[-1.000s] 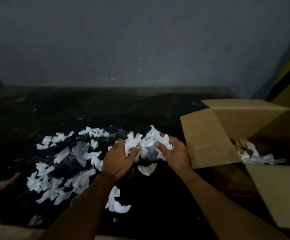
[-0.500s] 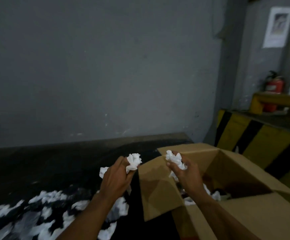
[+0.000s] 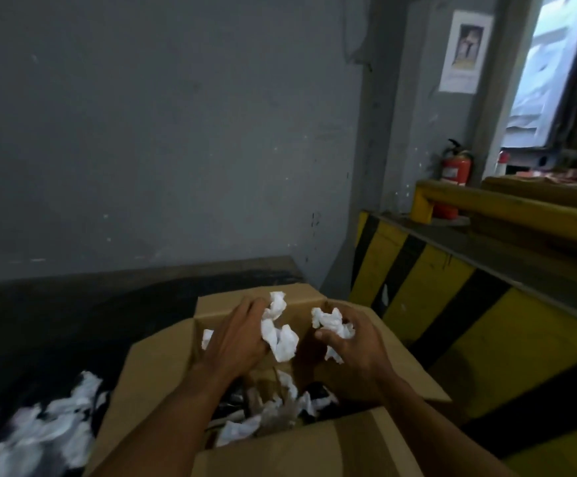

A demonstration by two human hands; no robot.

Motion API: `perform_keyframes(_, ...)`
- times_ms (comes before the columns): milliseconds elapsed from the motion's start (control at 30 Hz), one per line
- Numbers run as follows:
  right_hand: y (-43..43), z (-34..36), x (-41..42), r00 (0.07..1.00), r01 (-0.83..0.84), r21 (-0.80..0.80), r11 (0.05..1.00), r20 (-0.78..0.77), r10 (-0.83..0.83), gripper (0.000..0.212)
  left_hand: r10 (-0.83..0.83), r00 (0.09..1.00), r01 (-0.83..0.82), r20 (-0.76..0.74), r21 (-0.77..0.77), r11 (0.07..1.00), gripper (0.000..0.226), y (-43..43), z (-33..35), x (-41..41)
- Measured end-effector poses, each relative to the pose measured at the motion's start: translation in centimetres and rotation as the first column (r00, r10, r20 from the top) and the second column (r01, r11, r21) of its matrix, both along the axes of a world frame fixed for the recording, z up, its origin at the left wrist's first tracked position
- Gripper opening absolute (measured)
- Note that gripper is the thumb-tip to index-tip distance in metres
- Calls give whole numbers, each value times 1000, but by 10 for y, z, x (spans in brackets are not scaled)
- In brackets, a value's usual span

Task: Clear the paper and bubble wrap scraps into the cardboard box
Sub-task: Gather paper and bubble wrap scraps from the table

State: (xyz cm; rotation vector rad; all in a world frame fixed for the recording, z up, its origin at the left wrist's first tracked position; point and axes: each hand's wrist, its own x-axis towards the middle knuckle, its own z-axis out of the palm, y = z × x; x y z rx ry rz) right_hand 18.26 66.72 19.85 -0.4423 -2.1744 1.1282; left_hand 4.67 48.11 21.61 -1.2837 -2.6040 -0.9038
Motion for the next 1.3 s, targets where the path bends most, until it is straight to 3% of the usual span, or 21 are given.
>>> perform_keyframes(133,23,-22,-7,994,-71,5,997,87,71,36,57,998,-57,-30,-11,998,55,25,-19,3)
perform_keyframes(300,37,-42,-27,974,-128,-12,992,188,128,70,74,997,-76,-21,-91,993,61,32,-36,-7)
perform_keyframes(667,22,-29,-53,968,-146,-140,979,181,171,59,165,985,-168,-45,-87,982,47,17,-31,-13)
perform_keyframes(1033,-126,-25,-114,873,-401,-140,905,239,424,47,439,887,-448,-147,-37,893,49,-151,-37,-1)
perform_keyframes(1300,-298,-16,-132,801,-574,21,819,223,556,46,622,774,-623,-117,30,781,55,-325,-47,23)
